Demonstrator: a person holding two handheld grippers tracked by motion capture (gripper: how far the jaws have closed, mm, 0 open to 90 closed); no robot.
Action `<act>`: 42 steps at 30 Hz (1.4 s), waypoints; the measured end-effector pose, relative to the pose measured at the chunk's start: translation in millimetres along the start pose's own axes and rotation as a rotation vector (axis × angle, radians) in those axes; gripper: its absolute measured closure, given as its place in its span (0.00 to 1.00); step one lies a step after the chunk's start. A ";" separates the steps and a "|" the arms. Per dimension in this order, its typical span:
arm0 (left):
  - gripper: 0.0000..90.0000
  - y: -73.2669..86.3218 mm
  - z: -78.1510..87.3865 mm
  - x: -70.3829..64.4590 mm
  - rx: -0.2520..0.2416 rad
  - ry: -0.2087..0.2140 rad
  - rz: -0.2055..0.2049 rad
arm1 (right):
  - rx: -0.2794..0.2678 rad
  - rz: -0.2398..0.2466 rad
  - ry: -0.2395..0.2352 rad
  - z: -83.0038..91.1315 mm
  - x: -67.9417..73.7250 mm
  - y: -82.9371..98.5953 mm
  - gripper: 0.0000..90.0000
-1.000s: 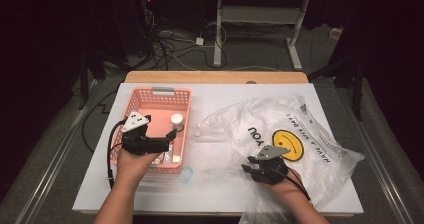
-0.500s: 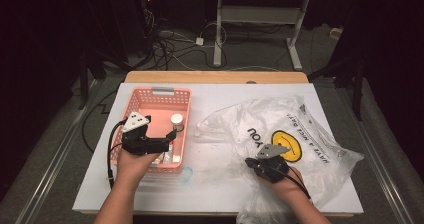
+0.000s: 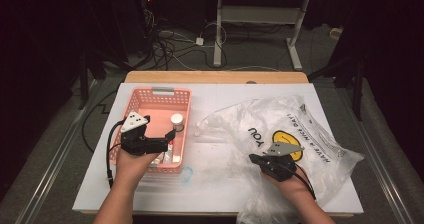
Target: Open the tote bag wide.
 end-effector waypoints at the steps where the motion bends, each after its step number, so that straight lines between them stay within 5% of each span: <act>1: 0.00 0.0 -0.2 0.0 0.000 0.001 0.001 | -0.010 0.001 -0.001 2.2 -0.5 -1.0 1.00; 9: 0.00 0.4 -1.3 -0.1 0.008 0.003 0.000 | -0.113 -0.008 -0.014 21.4 -2.9 -11.7 1.00; 28: 0.00 3.3 -5.8 -2.1 0.050 -0.003 0.003 | -0.189 0.003 -0.036 39.1 -6.5 -26.1 1.00; 42: 0.02 -8.3 -26.0 16.5 0.177 0.031 0.047 | -0.200 -0.012 -0.045 42.7 -9.0 -28.7 1.00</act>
Point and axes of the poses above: each handheld gripper's, and its own axes: z roughly backward along the jaws, y roughly out of its underside, x roughly to its left, the point moved 5 cm from there along -z, roughly forward along the jaws, and after that the axes turned 14 degrees about -z, right-handed, at the moved point
